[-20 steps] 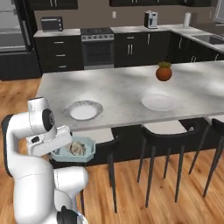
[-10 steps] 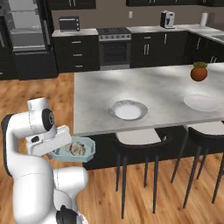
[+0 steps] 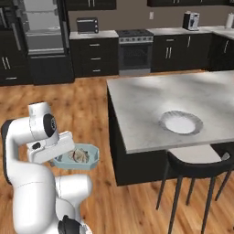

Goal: Place two dumplings into each of the tupperware containers and then place the containers in the fridge.

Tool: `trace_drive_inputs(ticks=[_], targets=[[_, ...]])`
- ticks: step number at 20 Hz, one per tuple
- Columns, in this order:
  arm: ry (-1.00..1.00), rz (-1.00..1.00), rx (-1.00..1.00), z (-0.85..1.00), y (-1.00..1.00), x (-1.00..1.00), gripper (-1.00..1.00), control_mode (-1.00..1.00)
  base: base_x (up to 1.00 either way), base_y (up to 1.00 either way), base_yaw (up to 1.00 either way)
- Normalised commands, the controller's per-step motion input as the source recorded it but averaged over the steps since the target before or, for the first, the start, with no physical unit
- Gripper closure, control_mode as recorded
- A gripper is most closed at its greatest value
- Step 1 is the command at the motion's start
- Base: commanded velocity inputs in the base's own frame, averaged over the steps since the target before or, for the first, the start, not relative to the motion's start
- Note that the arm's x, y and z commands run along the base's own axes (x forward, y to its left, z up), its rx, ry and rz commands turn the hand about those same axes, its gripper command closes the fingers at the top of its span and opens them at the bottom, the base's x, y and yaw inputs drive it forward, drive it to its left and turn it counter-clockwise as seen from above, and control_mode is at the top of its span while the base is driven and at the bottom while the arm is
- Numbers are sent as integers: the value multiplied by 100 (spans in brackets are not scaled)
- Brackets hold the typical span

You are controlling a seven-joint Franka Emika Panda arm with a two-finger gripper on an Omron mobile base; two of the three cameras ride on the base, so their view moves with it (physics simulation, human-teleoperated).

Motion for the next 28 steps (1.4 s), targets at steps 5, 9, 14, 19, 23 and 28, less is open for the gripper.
trace_drive_inputs(ticks=[5,9,14,19,23,28], targets=[[0,0,0,0,0,0,100,100,52,100,0],[0,0,0,0,0,0,100,100,68,100,0],[0,0,0,0,0,0,100,100,71,100,0],[0,0,0,0,0,0,100,100,75,100,0],[0,0,0,0,0,0,100,100,88,100,0],[0,0,0,0,0,0,100,100,100,100,0]])
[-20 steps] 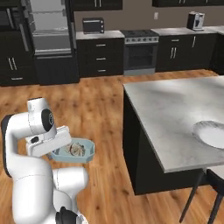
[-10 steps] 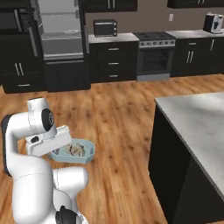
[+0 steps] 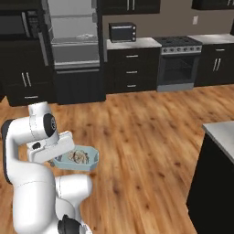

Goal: Place two dumplings into each of the tupperware containers and then place the containers in the fridge.

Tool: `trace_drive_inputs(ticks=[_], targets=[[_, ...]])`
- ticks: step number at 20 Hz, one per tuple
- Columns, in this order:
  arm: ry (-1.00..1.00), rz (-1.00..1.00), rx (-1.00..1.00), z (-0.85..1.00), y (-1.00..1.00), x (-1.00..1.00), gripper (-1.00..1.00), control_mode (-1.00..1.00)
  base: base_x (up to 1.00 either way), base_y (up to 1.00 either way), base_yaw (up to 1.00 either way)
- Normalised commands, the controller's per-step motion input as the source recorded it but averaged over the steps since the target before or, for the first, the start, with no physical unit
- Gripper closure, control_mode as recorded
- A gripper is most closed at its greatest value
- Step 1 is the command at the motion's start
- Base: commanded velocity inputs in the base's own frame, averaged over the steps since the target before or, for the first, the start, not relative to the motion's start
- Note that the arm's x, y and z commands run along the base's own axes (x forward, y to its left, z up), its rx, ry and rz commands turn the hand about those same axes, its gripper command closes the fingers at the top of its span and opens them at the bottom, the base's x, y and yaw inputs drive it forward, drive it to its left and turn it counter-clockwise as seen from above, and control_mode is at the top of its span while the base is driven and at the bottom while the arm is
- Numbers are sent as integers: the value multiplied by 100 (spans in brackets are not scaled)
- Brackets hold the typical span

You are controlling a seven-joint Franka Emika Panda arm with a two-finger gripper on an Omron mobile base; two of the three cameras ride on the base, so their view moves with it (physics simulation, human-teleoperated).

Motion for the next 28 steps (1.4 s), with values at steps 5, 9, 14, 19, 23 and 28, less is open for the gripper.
trace_drive_inputs(ticks=[5,9,14,19,23,28], targets=[[0,0,0,0,0,0,100,100,100,100,0],[0,0,0,0,0,0,100,100,100,100,0],[0,0,0,0,0,0,100,100,100,64,0],[0,0,0,0,0,0,100,100,100,37,0],[0,0,0,0,0,0,100,100,100,37,0],[0,0,0,0,0,0,100,100,99,35,-3]])
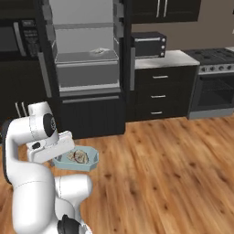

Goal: Place two dumplings into each of the tupperware containers and then place the containers in the fridge.

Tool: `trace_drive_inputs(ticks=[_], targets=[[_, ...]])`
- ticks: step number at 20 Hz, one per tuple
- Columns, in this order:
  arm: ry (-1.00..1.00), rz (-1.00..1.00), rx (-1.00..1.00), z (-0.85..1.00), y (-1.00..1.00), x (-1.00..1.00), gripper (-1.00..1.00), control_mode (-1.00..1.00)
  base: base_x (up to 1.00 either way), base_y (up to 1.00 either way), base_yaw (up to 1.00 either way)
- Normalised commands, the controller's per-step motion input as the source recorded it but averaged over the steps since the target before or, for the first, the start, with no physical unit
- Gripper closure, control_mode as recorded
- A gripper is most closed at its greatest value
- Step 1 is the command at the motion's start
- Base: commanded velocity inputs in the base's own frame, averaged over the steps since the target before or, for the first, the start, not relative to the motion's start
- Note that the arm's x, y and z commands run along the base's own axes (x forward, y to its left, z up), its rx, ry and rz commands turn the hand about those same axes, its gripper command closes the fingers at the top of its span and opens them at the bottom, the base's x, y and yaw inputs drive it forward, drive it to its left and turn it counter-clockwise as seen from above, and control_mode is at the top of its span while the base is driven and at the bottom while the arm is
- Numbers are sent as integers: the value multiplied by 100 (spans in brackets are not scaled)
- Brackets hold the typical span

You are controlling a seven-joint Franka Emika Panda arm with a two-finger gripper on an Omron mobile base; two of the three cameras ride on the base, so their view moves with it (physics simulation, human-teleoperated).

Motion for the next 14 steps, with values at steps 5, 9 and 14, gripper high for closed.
trace_drive_inputs(ticks=[5,9,14], targets=[[0,0,0,0,0,0,100,100,94,24,-8],[0,0,0,0,0,0,100,100,96,17,-10],[0,0,0,0,0,0,100,100,96,26,-11]])
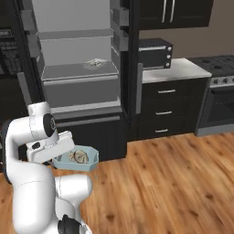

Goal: Place two dumplings into each of the tupperware containers and then place the containers in the fridge.

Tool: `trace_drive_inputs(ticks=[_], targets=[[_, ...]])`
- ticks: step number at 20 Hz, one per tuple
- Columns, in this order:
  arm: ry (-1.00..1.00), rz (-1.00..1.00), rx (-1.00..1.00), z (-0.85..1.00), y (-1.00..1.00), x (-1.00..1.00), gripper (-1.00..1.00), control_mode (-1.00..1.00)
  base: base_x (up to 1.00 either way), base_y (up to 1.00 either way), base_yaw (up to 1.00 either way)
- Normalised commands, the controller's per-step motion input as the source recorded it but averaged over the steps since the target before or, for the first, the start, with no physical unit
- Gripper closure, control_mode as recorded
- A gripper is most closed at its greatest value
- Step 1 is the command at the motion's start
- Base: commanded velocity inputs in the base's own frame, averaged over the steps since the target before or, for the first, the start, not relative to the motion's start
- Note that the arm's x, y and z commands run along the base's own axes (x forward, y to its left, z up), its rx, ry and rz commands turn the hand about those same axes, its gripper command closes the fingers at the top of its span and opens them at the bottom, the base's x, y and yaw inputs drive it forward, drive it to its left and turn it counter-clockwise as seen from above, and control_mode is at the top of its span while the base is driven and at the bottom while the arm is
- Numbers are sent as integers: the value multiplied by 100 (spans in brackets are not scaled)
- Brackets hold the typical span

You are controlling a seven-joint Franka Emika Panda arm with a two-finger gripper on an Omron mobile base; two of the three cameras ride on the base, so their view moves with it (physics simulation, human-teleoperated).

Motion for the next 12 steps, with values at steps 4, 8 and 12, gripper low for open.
trace_drive_inputs(ticks=[4,8,12], targets=[[0,0,0,0,0,0,100,100,96,34,-11],[0,0,0,0,0,0,100,100,97,31,-11],[0,0,0,0,0,0,100,100,97,17,-9]])
